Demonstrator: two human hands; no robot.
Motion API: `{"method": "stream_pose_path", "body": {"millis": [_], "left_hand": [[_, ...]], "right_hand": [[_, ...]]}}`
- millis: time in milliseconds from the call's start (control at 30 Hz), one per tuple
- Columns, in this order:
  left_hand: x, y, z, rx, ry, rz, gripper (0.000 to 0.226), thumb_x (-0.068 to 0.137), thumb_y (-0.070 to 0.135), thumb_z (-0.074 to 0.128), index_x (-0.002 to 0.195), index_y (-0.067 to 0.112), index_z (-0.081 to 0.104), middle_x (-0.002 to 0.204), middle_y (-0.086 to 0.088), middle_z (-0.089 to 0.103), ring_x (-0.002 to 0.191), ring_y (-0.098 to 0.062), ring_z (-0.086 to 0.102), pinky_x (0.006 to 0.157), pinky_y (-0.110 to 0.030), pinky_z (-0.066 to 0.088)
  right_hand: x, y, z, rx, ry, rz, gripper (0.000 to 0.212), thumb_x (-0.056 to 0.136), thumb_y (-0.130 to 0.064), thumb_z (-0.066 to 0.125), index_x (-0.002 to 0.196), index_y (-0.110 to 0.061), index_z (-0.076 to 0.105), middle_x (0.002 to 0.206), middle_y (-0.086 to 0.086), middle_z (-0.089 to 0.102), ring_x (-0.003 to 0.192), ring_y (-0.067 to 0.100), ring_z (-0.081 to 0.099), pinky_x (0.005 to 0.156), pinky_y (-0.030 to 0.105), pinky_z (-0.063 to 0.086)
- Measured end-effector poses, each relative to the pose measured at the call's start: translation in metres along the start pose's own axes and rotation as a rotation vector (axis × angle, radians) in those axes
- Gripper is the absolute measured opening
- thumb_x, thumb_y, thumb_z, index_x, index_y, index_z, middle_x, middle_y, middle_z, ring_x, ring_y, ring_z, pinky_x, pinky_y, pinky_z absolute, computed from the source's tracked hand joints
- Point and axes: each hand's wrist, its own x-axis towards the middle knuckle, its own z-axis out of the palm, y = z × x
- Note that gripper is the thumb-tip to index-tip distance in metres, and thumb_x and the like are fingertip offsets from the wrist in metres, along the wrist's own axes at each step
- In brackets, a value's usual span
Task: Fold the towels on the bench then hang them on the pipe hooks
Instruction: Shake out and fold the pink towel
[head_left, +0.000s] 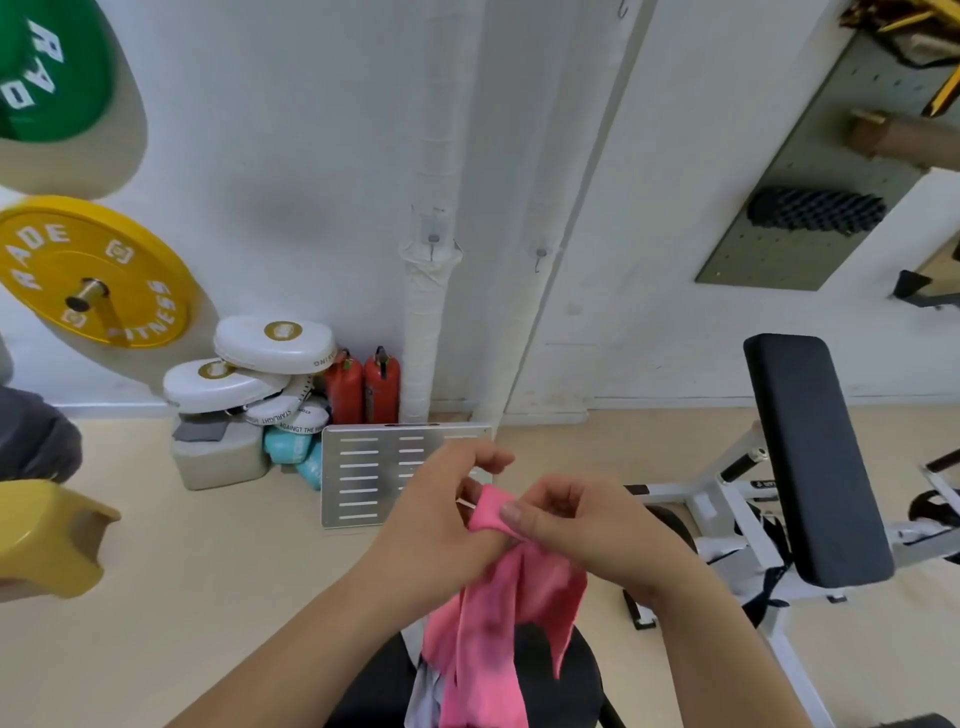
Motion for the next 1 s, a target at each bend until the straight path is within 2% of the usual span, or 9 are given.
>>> {"method": "stream_pose_path", "body": {"millis": [67, 200, 300, 367, 467, 567, 733, 833, 1000], "left_hand": [[-0.003, -0.006, 0.002, -0.042, -0.028, -0.017, 0.054, 0.079, 0.013, 0.077, 0.117, 0.047, 0.059, 0.111, 0.01, 0.066, 0.083, -0.012, 0.069, 0.067, -0.023, 0.056], [-0.008, -0.027, 0.001, -0.078, -0.085, -0.15, 0.048, 0.077, 0.014, 0.081, 0.117, 0.036, 0.065, 0.112, 0.011, 0.068, 0.076, -0.008, 0.067, 0.068, -0.024, 0.056], [-0.017, -0.058, 0.001, 0.011, -0.274, -0.223, 0.02, 0.077, 0.021, 0.079, 0.094, 0.028, 0.071, 0.087, 0.013, 0.071, 0.067, -0.003, 0.06, 0.066, -0.022, 0.049], [-0.028, -0.079, 0.003, 0.08, -0.351, -0.287, 0.013, 0.081, 0.027, 0.075, 0.079, 0.019, 0.065, 0.07, 0.011, 0.056, 0.064, -0.005, 0.05, 0.066, -0.025, 0.043], [-0.039, -0.097, 0.005, 0.092, -0.246, -0.344, 0.021, 0.093, 0.027, 0.068, 0.073, 0.022, 0.066, 0.063, 0.006, 0.047, 0.061, -0.008, 0.045, 0.062, -0.025, 0.039], [-0.032, -0.078, 0.0, -0.002, -0.032, -0.287, 0.022, 0.096, 0.016, 0.067, 0.082, 0.029, 0.077, 0.069, -0.002, 0.067, 0.065, -0.007, 0.058, 0.066, -0.021, 0.047], [-0.009, -0.016, -0.006, 0.026, -0.023, -0.043, 0.023, 0.094, 0.008, 0.066, 0.095, 0.026, 0.08, 0.092, 0.012, 0.078, 0.09, -0.003, 0.07, 0.082, -0.015, 0.052], [-0.005, 0.006, -0.002, 0.047, 0.012, -0.012, 0.018, 0.092, 0.012, 0.068, 0.093, 0.027, 0.078, 0.086, 0.012, 0.076, 0.082, -0.002, 0.069, 0.076, -0.013, 0.051], [-0.003, 0.02, 0.0, -0.08, 0.032, -0.051, 0.011, 0.089, 0.015, 0.075, 0.088, 0.026, 0.074, 0.077, -0.004, 0.073, 0.066, -0.011, 0.064, 0.066, -0.025, 0.055]], "right_hand": [[0.002, 0.005, 0.002, 0.088, 0.018, -0.042, 0.012, 0.086, -0.022, 0.082, 0.086, -0.015, 0.072, 0.088, 0.023, 0.072, 0.078, 0.016, 0.062, 0.074, 0.032, 0.049], [0.005, 0.009, 0.004, 0.13, 0.098, -0.092, 0.013, 0.092, -0.015, 0.074, 0.089, -0.009, 0.062, 0.08, 0.007, 0.062, 0.077, 0.014, 0.057, 0.071, 0.029, 0.049], [0.005, 0.009, 0.008, 0.279, 0.199, -0.1, 0.012, 0.098, -0.014, 0.066, 0.091, -0.008, 0.058, 0.077, 0.003, 0.061, 0.075, 0.014, 0.057, 0.072, 0.031, 0.047], [0.007, 0.009, 0.008, 0.337, 0.322, -0.1, 0.011, 0.1, -0.017, 0.063, 0.09, -0.013, 0.057, 0.074, -0.003, 0.061, 0.073, 0.01, 0.057, 0.071, 0.029, 0.047], [0.006, 0.014, 0.001, 0.25, 0.47, -0.09, 0.011, 0.1, -0.022, 0.063, 0.092, -0.019, 0.056, 0.078, -0.003, 0.059, 0.073, 0.008, 0.057, 0.072, 0.029, 0.048], [0.001, 0.021, -0.006, 0.117, 0.521, -0.046, 0.01, 0.098, -0.022, 0.065, 0.094, -0.023, 0.056, 0.075, 0.002, 0.067, 0.073, 0.01, 0.061, 0.072, 0.032, 0.05], [-0.013, 0.023, -0.003, 0.203, 0.44, -0.043, 0.037, 0.094, -0.014, 0.07, 0.118, -0.04, 0.062, 0.088, 0.002, 0.08, 0.092, 0.02, 0.075, 0.088, 0.043, 0.059], [-0.018, 0.014, 0.009, 0.246, 0.303, -0.097, 0.042, 0.094, -0.006, 0.069, 0.122, -0.037, 0.066, 0.092, 0.004, 0.08, 0.092, 0.025, 0.077, 0.082, 0.039, 0.063], [-0.02, 0.01, 0.018, 0.245, 0.196, -0.157, 0.035, 0.094, 0.0, 0.068, 0.12, -0.022, 0.073, 0.1, -0.001, 0.08, 0.097, 0.014, 0.076, 0.081, 0.025, 0.06]]}}
